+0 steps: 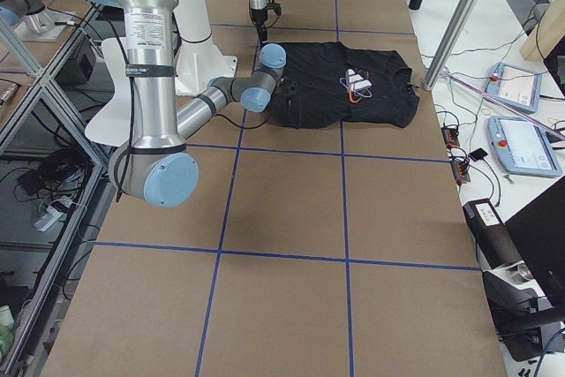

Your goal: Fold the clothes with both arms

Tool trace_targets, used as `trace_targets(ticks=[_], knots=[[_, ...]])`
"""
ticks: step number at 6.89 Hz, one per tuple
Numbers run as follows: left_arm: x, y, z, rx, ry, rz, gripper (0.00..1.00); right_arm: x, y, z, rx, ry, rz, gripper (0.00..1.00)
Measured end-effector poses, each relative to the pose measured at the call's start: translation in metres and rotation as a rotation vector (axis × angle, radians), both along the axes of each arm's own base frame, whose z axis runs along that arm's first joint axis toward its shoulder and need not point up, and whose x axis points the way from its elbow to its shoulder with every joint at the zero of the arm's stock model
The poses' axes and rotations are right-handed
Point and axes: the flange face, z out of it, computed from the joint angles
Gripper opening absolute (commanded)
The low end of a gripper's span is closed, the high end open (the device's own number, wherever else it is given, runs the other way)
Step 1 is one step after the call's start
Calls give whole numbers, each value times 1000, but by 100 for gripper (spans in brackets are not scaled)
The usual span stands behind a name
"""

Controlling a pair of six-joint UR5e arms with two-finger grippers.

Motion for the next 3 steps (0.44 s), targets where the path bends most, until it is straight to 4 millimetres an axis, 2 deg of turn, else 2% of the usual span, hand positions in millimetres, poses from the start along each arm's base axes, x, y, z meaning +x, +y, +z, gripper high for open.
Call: trace_targets(ticks=[3], knots=[[-2, 2, -4, 1, -1, 2, 0, 0, 0, -1, 1, -2, -1, 0]])
